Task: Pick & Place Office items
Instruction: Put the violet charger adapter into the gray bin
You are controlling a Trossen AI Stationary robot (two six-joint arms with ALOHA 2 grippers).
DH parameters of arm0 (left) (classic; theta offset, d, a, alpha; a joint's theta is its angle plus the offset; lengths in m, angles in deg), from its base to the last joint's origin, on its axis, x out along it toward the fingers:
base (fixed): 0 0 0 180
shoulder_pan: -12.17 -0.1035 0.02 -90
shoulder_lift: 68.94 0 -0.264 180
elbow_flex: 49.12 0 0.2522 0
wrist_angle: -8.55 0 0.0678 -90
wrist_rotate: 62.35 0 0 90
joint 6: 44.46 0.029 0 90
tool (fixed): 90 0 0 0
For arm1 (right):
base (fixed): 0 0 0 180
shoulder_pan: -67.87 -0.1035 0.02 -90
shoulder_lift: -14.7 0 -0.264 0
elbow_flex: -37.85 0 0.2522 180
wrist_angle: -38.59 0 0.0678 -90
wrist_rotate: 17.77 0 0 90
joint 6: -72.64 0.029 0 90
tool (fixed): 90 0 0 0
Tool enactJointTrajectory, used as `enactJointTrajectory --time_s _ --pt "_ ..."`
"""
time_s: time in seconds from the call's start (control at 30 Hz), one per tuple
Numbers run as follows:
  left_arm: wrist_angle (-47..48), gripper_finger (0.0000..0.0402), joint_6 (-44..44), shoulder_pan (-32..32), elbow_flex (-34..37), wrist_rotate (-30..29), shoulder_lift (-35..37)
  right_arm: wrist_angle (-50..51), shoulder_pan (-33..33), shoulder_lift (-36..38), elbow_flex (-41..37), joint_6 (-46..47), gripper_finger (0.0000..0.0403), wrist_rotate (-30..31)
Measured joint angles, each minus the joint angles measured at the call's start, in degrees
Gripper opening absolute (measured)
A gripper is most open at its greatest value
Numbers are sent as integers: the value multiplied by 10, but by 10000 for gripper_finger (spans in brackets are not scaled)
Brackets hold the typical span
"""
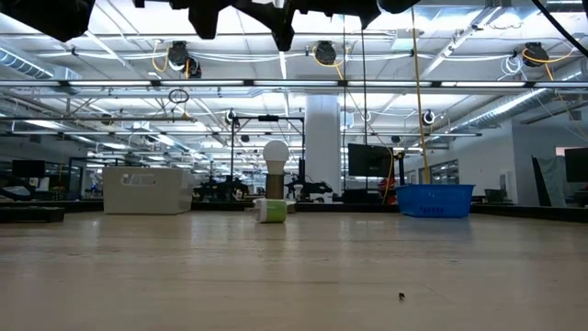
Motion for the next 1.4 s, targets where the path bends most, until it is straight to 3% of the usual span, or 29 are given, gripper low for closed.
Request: enactJointTrajectory --time_s 0.47,0.63,0.93,1.23,1.4 --pt "-3 127 21 11 0 -44 24 9 23 19 0 9 354 -30" --pt "-5 127 49 28 0 -122 49 17 48 48 -1 12 354 -63" --pt "-4 127 96 30 0 -277 123 86 93 123 -36 -71 353 -60" --pt "48 127 68 -26 0 -290 246 74 86 167 -155 -78 352 -43" --pt "102 127 62 -76 -7 -269 291 29 77 171 -225 -73 352 -31"
